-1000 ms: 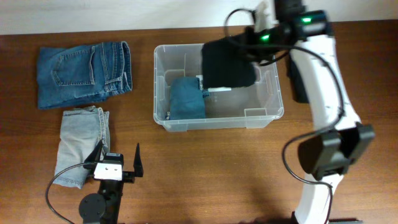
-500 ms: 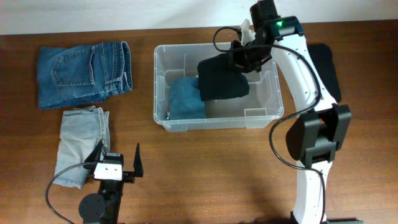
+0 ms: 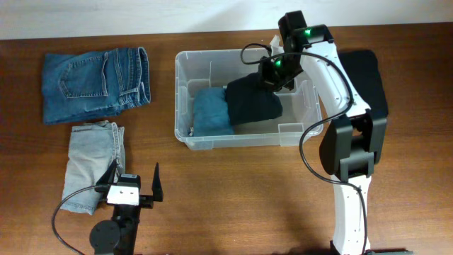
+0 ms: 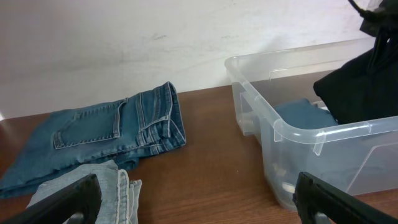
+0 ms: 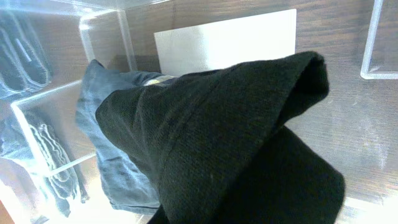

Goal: Pack container
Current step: 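Lower the black cloth into the container beside the denim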

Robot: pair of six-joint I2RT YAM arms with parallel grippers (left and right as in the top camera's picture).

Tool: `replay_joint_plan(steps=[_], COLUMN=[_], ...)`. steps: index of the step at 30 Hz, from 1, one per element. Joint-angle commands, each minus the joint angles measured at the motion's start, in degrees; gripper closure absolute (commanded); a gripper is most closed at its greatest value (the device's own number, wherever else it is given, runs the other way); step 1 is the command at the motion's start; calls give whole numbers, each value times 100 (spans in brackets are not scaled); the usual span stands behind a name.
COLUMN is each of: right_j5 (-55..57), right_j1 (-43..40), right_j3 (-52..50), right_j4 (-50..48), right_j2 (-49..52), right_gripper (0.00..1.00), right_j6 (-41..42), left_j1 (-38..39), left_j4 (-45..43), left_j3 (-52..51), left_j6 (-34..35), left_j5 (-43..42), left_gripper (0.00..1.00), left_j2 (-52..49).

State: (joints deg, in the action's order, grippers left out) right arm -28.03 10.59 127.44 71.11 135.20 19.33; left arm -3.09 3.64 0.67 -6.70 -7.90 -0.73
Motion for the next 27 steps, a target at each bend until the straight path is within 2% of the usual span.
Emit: replay_joint_plan(steps=[1,14,15,18,20,23,25,27], right_j5=[24,22,24,33,120,350,439,542], right_j1=[-4,0,2,2,2,2,0,0], right_j3=[-59,-92,-92,-92,-92,-92,-92,-90], right_j4=[-7,-153,-160,-151,-149,-127,-111,-90], right_j2=[170,518,518,518,518,518,518,518], right_gripper=[95,95,91,77,56,12,5,3], right_j6=[17,17,17,15,17,11,-48,-48], left_j1=[-44,-44,-44,-44,-44,-44,-44,-44], left_j4=[31,28,31,28,31,28,28,31], left_j3=[-15,-15,-15,-15,-15,-15,-15,-15], left_j6=[-72,-72,-70,-72,-70,-70,-72,-72], left_j5=[39,39,39,39,39,39,39,39], left_gripper=[1,1,1,1,1,0,1,1], left_j2=[33,33,33,33,33,33,33,33])
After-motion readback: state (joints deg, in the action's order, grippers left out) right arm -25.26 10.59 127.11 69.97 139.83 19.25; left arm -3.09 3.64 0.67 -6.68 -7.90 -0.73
